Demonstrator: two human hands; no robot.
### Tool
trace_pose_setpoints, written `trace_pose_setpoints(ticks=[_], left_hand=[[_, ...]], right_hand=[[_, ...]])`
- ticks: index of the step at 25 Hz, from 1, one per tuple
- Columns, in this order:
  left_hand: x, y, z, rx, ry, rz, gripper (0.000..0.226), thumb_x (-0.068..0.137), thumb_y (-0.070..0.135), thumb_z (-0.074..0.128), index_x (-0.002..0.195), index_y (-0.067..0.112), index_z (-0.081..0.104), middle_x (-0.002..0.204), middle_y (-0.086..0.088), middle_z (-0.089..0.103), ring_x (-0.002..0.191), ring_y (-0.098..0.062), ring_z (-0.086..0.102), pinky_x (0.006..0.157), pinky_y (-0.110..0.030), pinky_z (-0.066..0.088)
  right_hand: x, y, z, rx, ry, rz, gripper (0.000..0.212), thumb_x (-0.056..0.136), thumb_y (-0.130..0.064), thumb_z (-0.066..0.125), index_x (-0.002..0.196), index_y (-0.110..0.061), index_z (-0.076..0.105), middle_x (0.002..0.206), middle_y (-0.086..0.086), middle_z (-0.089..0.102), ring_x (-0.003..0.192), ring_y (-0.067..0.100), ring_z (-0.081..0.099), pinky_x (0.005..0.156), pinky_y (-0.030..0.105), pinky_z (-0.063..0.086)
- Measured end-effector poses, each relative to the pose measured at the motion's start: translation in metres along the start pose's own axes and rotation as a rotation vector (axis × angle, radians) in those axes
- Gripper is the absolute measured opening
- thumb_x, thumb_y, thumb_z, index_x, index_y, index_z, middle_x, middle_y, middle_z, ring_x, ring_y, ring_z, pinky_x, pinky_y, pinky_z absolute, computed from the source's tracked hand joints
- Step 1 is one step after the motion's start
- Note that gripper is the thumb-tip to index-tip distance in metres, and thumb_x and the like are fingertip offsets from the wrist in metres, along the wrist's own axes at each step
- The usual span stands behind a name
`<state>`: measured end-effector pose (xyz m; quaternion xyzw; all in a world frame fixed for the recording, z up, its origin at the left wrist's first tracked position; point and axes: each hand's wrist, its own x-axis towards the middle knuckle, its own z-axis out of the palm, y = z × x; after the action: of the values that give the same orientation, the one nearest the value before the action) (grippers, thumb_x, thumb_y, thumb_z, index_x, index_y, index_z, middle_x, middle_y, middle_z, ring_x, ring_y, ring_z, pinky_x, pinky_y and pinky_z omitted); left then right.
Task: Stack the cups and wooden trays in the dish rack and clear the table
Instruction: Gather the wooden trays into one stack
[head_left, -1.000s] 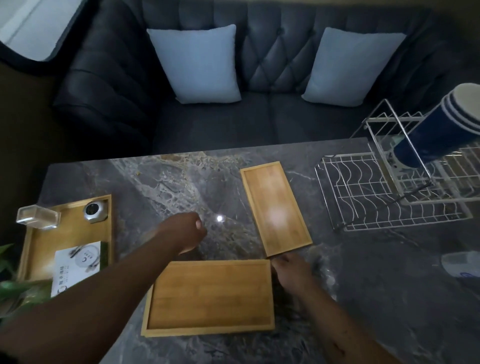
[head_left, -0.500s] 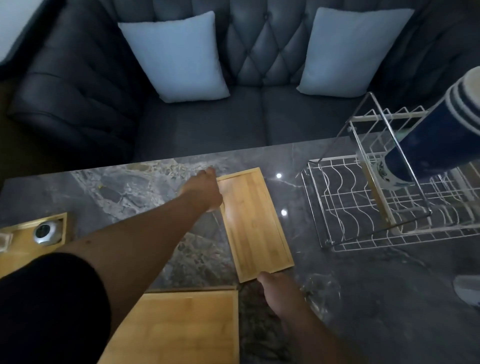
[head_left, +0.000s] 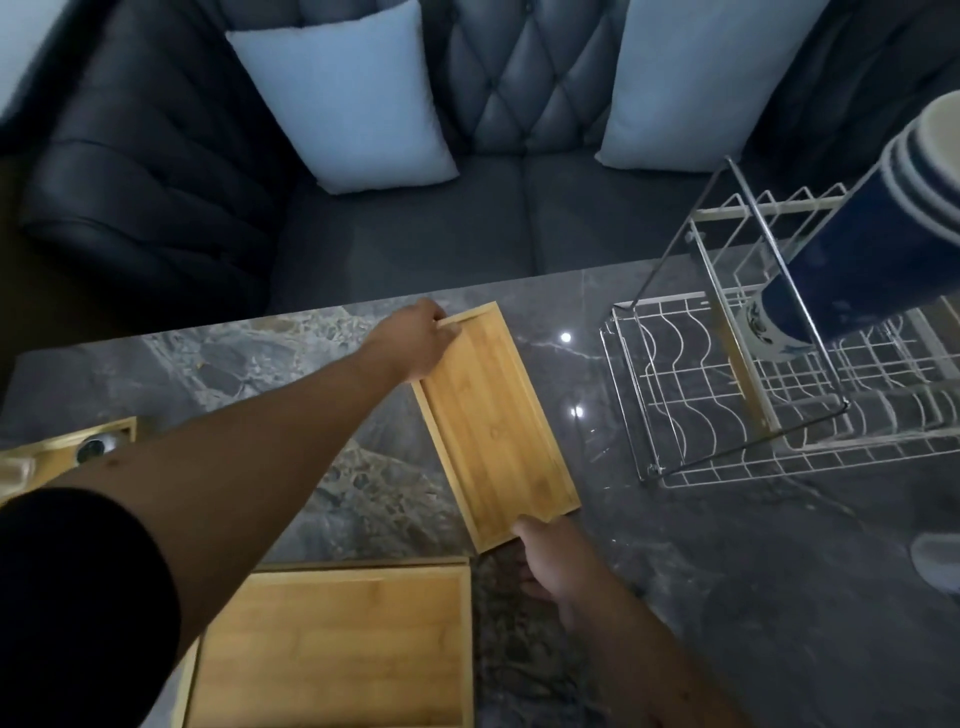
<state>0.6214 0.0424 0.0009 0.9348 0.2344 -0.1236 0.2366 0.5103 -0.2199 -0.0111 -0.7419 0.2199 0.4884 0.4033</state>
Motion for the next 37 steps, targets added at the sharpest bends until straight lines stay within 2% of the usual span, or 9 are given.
trace_pose_setpoints(ticks=[5,9,11,14,17,19,24,30,37], left_hand=[[-0.041,-0.026,-0.042,-0.242,0.088,-0.101,0.04,0.104,0.042,0.045,0.125,0.015,0.065,0.11,-0.007,0.068,0.098,-0.029,0.065,0.085,-0.04,0.054],[-0.102,-0.067,-0.052,-0.517,0.213,-0.308,0.042,0.105,0.038,0.048,0.132,0.009,0.063,0.113,-0.007,0.064,0.095,-0.024,0.058,0.086,-0.038,0.047],[-0.139,-0.089,-0.053,-0.597,0.254,-0.404,0.042,0.104,0.04,0.048,0.131,0.011,0.063,0.112,-0.007,0.065,0.095,-0.027,0.061,0.088,-0.042,0.051],[-0.199,-0.122,-0.054,-0.476,0.28,-0.436,0.038,0.102,0.046,0.045,0.119,0.02,0.067,0.1,-0.007,0.067,0.091,-0.032,0.064,0.081,-0.043,0.054],[-0.25,-0.155,-0.05,-0.326,0.23,-0.394,0.04,0.1,0.049,0.046,0.087,0.018,0.068,0.076,-0.001,0.069,0.073,-0.023,0.065,0.064,-0.036,0.05],[-0.273,-0.177,-0.042,-0.257,0.157,-0.383,0.039,0.1,0.049,0.048,0.093,0.019,0.073,0.081,-0.001,0.073,0.071,-0.019,0.064,0.063,-0.033,0.046],[-0.309,-0.197,-0.021,-0.189,0.086,-0.373,0.038,0.1,0.047,0.054,0.129,0.026,0.066,0.125,-0.008,0.072,0.109,-0.032,0.068,0.086,-0.038,0.052],[-0.347,-0.199,0.009,-0.041,0.104,-0.343,0.036,0.1,0.047,0.047,0.111,0.019,0.068,0.115,-0.01,0.066,0.102,-0.03,0.066,0.082,-0.039,0.051],[-0.355,-0.196,0.019,0.012,0.1,-0.355,0.037,0.099,0.046,0.046,0.109,0.017,0.066,0.109,-0.009,0.062,0.098,-0.03,0.066,0.078,-0.04,0.051]], right_hand=[[-0.007,-0.018,-0.009,-0.141,0.159,-0.238,0.022,0.098,-0.023,0.048,0.084,-0.009,0.058,0.08,0.008,0.057,0.079,0.029,0.061,0.079,0.04,0.052],[-0.025,-0.034,-0.007,-0.098,0.272,-0.396,0.02,0.1,-0.025,0.048,0.115,-0.015,0.058,0.101,0.005,0.06,0.09,0.023,0.057,0.078,0.031,0.042],[-0.036,-0.039,0.001,-0.134,0.341,-0.478,0.023,0.101,-0.028,0.049,0.11,-0.013,0.063,0.099,0.007,0.065,0.091,0.026,0.062,0.076,0.033,0.044],[-0.053,-0.036,0.015,-0.336,0.384,-0.594,0.027,0.102,-0.031,0.05,0.102,-0.011,0.067,0.092,0.009,0.068,0.084,0.028,0.063,0.071,0.034,0.044],[-0.068,-0.018,0.029,-0.515,0.35,-0.616,0.028,0.103,-0.032,0.051,0.105,-0.011,0.07,0.097,0.01,0.072,0.084,0.025,0.064,0.073,0.034,0.047],[-0.078,-0.004,0.043,-0.622,0.347,-0.584,0.028,0.104,-0.031,0.051,0.111,-0.012,0.071,0.105,0.012,0.074,0.09,0.027,0.065,0.073,0.03,0.041],[-0.101,0.027,0.063,-0.688,0.339,-0.478,0.029,0.102,-0.025,0.051,0.115,-0.012,0.073,0.113,0.013,0.075,0.093,0.027,0.065,0.072,0.027,0.038],[-0.105,0.056,0.071,-0.798,0.359,-0.448,0.03,0.1,-0.025,0.048,0.115,-0.015,0.072,0.113,0.01,0.074,0.1,0.027,0.067,0.082,0.031,0.05],[-0.106,0.074,0.076,-0.715,0.362,-0.488,0.025,0.101,-0.021,0.05,0.108,-0.017,0.074,0.098,0.003,0.073,0.069,0.007,0.053,0.054,0.019,0.034]])
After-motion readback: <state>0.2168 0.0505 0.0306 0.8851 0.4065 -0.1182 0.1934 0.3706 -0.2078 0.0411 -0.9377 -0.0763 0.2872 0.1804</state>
